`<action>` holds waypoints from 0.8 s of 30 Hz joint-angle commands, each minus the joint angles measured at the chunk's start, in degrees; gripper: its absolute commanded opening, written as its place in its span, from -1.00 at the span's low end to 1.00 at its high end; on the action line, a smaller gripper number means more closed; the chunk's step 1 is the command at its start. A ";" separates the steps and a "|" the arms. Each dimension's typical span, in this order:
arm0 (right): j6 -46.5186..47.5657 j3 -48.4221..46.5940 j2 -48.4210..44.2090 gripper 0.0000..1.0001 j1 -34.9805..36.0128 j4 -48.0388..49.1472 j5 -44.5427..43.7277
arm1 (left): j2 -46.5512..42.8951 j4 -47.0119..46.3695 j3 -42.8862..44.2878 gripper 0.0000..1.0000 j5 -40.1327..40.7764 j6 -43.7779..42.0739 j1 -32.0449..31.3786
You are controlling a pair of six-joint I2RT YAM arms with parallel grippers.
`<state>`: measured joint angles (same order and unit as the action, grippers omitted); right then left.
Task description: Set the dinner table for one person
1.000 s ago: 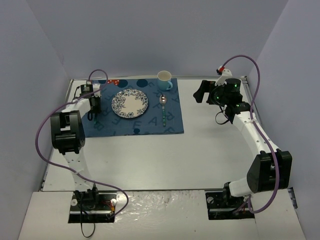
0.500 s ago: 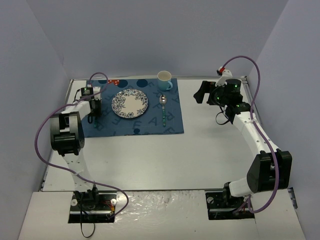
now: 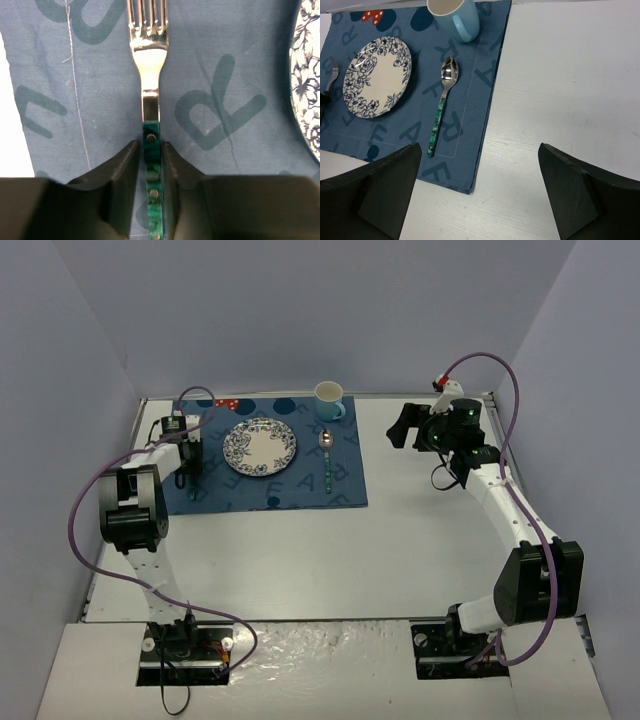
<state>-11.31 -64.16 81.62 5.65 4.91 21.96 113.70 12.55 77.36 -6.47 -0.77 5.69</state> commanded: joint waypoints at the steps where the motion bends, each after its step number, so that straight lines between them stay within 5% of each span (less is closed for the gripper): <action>1: -0.07 -0.09 -2.94 1.00 -0.20 3.27 1.55 | -4.89 -0.27 1.06 -0.45 1.24 0.16 0.37; 9: 0.14 -0.50 -5.70 1.00 -0.45 2.34 1.01 | -7.06 0.54 2.53 -0.16 1.50 1.71 0.72; 13: 2.06 -1.57 -9.27 1.00 -0.87 0.09 -1.42 | -13.04 2.86 4.25 0.15 0.33 4.76 0.72; 24: 9.46 -7.16 -23.43 1.00 -1.17 -6.84 -21.77 | -34.70 22.58 13.72 0.94 7.76 13.92 -0.24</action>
<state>-5.91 -67.65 64.55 4.84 -2.93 10.65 87.87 25.08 84.48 -2.79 7.91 5.80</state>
